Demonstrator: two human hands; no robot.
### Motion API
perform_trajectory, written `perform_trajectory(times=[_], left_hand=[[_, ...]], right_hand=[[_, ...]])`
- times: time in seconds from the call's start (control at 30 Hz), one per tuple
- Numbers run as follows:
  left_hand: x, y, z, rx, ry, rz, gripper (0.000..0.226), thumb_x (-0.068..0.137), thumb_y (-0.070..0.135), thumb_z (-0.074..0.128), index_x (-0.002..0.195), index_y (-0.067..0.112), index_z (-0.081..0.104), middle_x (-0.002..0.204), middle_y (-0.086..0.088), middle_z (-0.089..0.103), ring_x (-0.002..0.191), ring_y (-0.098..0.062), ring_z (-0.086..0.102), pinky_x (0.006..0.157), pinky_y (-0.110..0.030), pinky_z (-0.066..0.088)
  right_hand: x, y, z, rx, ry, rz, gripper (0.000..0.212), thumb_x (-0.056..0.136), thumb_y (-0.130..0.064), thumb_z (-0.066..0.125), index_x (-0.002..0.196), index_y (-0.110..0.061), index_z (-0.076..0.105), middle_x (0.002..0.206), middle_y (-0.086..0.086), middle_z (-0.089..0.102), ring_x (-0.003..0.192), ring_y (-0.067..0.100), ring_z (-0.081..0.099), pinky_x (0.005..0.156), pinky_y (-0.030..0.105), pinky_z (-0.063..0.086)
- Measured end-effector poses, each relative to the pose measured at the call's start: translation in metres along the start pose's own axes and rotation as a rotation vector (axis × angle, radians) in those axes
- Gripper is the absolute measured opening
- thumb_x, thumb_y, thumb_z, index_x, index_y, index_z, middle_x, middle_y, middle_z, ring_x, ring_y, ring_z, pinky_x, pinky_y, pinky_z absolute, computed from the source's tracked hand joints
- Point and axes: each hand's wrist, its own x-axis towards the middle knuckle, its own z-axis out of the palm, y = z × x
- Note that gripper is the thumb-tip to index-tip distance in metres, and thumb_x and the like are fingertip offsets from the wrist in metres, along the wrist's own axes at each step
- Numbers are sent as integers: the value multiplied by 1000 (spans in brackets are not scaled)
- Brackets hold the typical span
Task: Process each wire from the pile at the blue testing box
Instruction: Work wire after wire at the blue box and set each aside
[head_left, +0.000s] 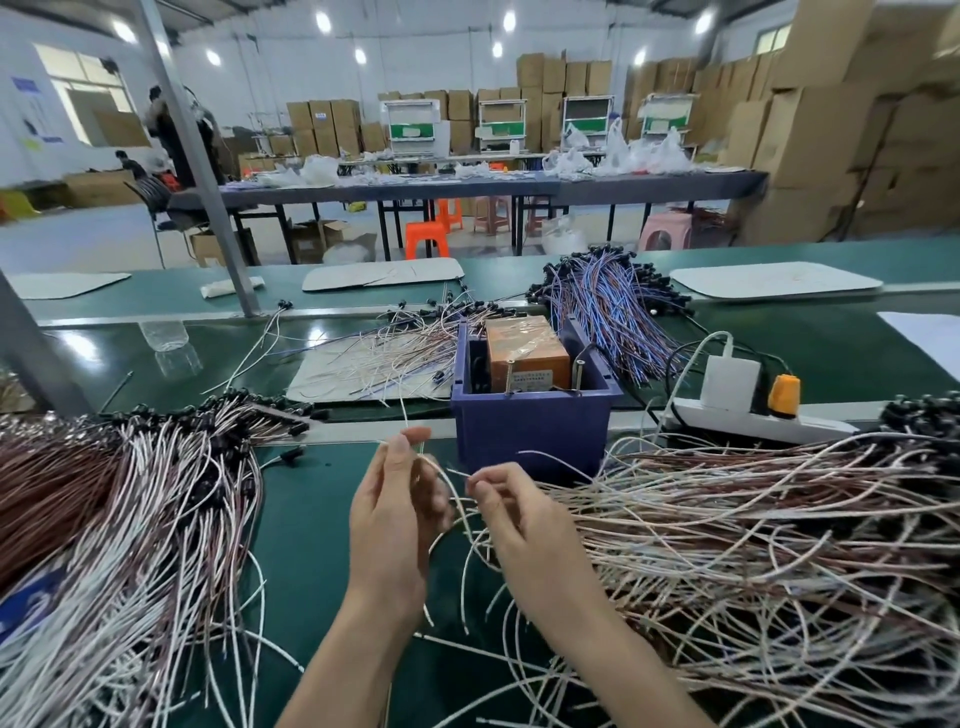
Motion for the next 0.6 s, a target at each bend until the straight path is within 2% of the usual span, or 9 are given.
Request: perform_trajectory(times=[0.07,0.13,0.23,0.3,0.37,0.47,0.5,0.57,0.6], left_hand=[[2,0,-2,-46,22,-34,25,103,30,52,96,24,75,74,1,60,55,-10,53,47,-22,46],[4,-1,-5,-37,59,-25,24,103,30,53,98,23,75,77,1,65,58,-9,57,49,-21,49],[7,0,-10,-37,142,-20,23,105,27,50,103,20,72,73,5,63,58,-8,58,50,-20,50],[8,1,-12,-61,160,-60,25,105,28,49,109,19,71,71,6,61,58,-8,59,51,-20,52],[8,1,-12,-80,123,-136,28,105,31,47,112,18,71,74,6,64,60,-7,62,53,-20,54],[7,-1,-10,-55,29,-241,38,105,41,44,108,17,73,85,4,74,63,-7,67,55,-20,57],[6,-2,-9,-50,-6,-266,44,105,45,42,108,16,74,86,3,74,63,-8,67,55,-20,57],[5,-6,-9,-53,-46,-298,54,105,50,37,106,14,77,80,2,72,60,-9,63,55,-21,56],[4,-8,-9,-55,-50,-308,57,105,51,35,104,13,78,77,2,70,58,-9,61,55,-21,55]], right_hand=[[-2,1,5,2,-33,29,16,107,-39,42,103,-35,57,83,-4,70,68,12,63,61,36,52],[-4,-1,5,75,-79,76,18,108,-40,39,101,-35,55,76,-1,68,62,16,58,62,43,49],[-5,-7,-1,113,-103,88,23,108,-41,41,97,-31,59,62,-9,54,55,5,43,54,34,37],[-5,-14,-11,-47,-102,33,26,106,-44,42,100,-29,63,60,-10,54,54,5,45,53,27,36],[-6,-25,-25,-346,-82,-66,29,105,-48,42,107,-31,65,63,-12,58,58,5,52,55,23,38],[-6,-51,-62,-770,64,-284,28,105,-47,43,110,-34,68,86,-17,71,73,0,63,62,21,50],[-5,-59,-78,-863,131,-359,26,104,-44,46,107,-33,70,89,-18,73,74,0,64,59,19,50],[2,-73,-116,-1013,289,-499,23,103,-39,52,99,-31,73,84,-17,73,70,2,65,50,6,33],[6,-78,-136,-1066,359,-543,23,103,-37,52,97,-30,73,81,-16,72,68,4,64,52,4,23]])
